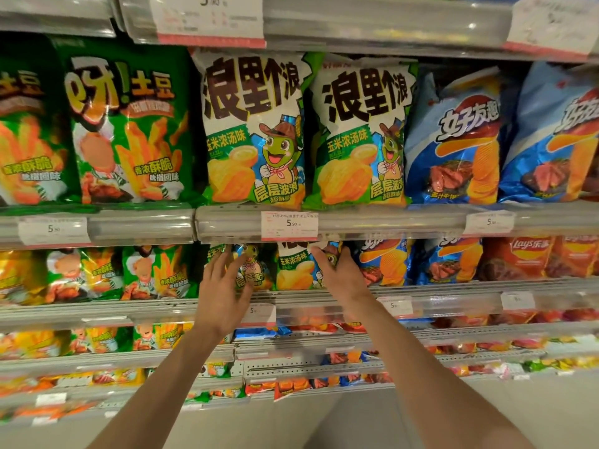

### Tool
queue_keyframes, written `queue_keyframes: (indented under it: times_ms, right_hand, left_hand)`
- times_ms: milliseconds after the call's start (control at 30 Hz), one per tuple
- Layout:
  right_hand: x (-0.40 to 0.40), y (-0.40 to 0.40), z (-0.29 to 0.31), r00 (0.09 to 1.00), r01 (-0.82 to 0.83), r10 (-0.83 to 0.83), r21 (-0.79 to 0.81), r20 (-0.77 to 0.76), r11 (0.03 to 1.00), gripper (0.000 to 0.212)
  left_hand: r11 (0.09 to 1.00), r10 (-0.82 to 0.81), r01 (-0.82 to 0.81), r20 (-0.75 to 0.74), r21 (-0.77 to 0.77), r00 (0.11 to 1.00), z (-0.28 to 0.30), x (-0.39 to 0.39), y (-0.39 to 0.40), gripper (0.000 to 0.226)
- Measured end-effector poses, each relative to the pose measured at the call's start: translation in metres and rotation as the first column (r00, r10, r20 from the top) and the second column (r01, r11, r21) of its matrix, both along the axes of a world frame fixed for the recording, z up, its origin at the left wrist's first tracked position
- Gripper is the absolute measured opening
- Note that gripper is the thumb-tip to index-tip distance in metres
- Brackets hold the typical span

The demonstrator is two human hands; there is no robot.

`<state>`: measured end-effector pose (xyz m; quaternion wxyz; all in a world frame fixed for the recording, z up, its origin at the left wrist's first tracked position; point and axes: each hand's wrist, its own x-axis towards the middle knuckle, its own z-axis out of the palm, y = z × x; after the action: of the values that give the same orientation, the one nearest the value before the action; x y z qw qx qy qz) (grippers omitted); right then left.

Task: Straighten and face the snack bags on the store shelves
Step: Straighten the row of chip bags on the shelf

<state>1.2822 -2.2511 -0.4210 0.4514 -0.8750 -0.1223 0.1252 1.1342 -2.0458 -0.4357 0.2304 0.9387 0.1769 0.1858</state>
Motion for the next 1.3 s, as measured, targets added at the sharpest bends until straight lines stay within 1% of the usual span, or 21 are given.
queue_keyframes:
  times_ms: [67, 167, 267, 300, 400, 467, 533, 600, 667, 700, 767, 833, 933, 1033, 1100, 1167, 1300]
  right_hand:
    - [0.000, -0.001, 0.000, 1.000, 0.000, 0.000, -0.004, -0.012, 1.000, 0.072]
    - [-0.008, -0.007, -0.009, 1.000, 0.022, -0.023, 0.050, 0.010, 0.998, 0.059]
    - [-0.009, -0.006, -0.011, 0.998, 0.056, -0.058, 0.068, 0.021, 0.996, 0.046]
    - [-0.007, -0.004, -0.009, 0.998, 0.061, -0.062, 0.063, 0.021, 0.996, 0.046]
    - [0.001, 0.004, -0.006, 0.998, 0.051, -0.051, 0.008, 0.026, 0.999, 0.062]
    - [0.003, 0.007, -0.008, 0.999, 0.045, -0.045, -0.021, -0.006, 0.999, 0.069]
    - [0.000, 0.006, -0.007, 0.999, 0.047, -0.047, -0.002, -0.020, 0.999, 0.074]
    - [-0.010, 0.000, -0.008, 0.996, 0.069, -0.072, 0.057, 0.051, 0.996, 0.086]
    - [-0.027, -0.009, -0.014, 0.977, 0.079, -0.090, 0.063, 0.196, 0.995, 0.098]
    - [-0.036, -0.013, -0.019, 0.958, 0.077, -0.084, 0.039, 0.275, 0.996, 0.097]
    - [-0.051, -0.018, -0.028, 0.906, 0.049, -0.033, -0.027, 0.422, 0.998, 0.086]
    - [-0.057, -0.017, -0.031, 0.864, 0.005, 0.053, -0.114, 0.500, 0.994, 0.076]
    - [-0.055, -0.011, -0.031, 0.868, -0.040, 0.155, -0.247, 0.471, 0.968, 0.071]
    - [-0.047, -0.010, -0.031, 0.885, -0.071, 0.199, -0.301, 0.421, 0.951, 0.072]
    - [-0.044, -0.013, -0.031, 0.888, -0.110, 0.232, -0.306, 0.397, 0.946, 0.074]
    - [-0.041, -0.019, -0.030, 0.890, -0.162, 0.265, -0.286, 0.371, 0.944, 0.075]
    - [-0.035, -0.030, -0.023, 0.906, -0.247, 0.301, -0.206, 0.298, 0.947, 0.075]
  left_hand:
    - [1.000, 0.006, -0.006, -0.009, 0.002, 1.000, 0.002, 0.001, 0.003, 0.055]
    - [0.999, 0.024, -0.024, -0.010, 0.037, 1.000, 0.003, 0.001, 0.005, 0.055]
    - [1.000, 0.004, -0.004, -0.008, 0.006, 1.000, 0.003, 0.001, 0.005, 0.056]
    - [1.000, -0.008, 0.008, -0.010, -0.003, 1.000, 0.003, 0.001, 0.005, 0.057]
    - [1.000, -0.025, 0.025, -0.021, -0.003, 0.999, 0.003, 0.000, 0.008, 0.058]
    - [0.999, -0.031, 0.032, -0.029, 0.005, 0.999, 0.003, -0.001, 0.010, 0.059]
    - [0.999, -0.033, 0.034, -0.025, 0.019, 0.999, 0.003, -0.001, 0.009, 0.059]
    - [0.999, -0.038, 0.039, -0.018, 0.029, 0.999, 0.003, -0.001, 0.008, 0.059]
    - [0.999, -0.037, 0.038, -0.018, 0.037, 0.999, 0.001, -0.001, 0.007, 0.059]
    - [0.998, -0.037, 0.038, -0.022, 0.040, 0.999, 0.000, -0.001, 0.007, 0.060]
    - [0.998, -0.041, 0.042, -0.032, 0.049, 0.999, -0.002, 0.000, 0.006, 0.063]
    - [0.997, -0.043, 0.046, -0.045, 0.063, 0.998, -0.005, 0.001, 0.005, 0.066]
    - [0.996, -0.038, 0.045, -0.089, 0.081, 0.995, -0.007, 0.004, 0.005, 0.069]
    - [0.997, -0.034, 0.043, -0.115, 0.071, 0.993, -0.005, 0.008, 0.005, 0.070]
    - [0.998, -0.030, 0.036, -0.127, 0.044, 0.991, -0.001, 0.009, 0.004, 0.070]
    - [1.000, -0.024, 0.023, -0.118, -0.016, 0.993, 0.004, 0.009, 0.002, 0.067]
    - [0.990, 0.013, -0.019, -0.043, -0.142, 0.999, 0.011, 0.001, -0.006, 0.058]
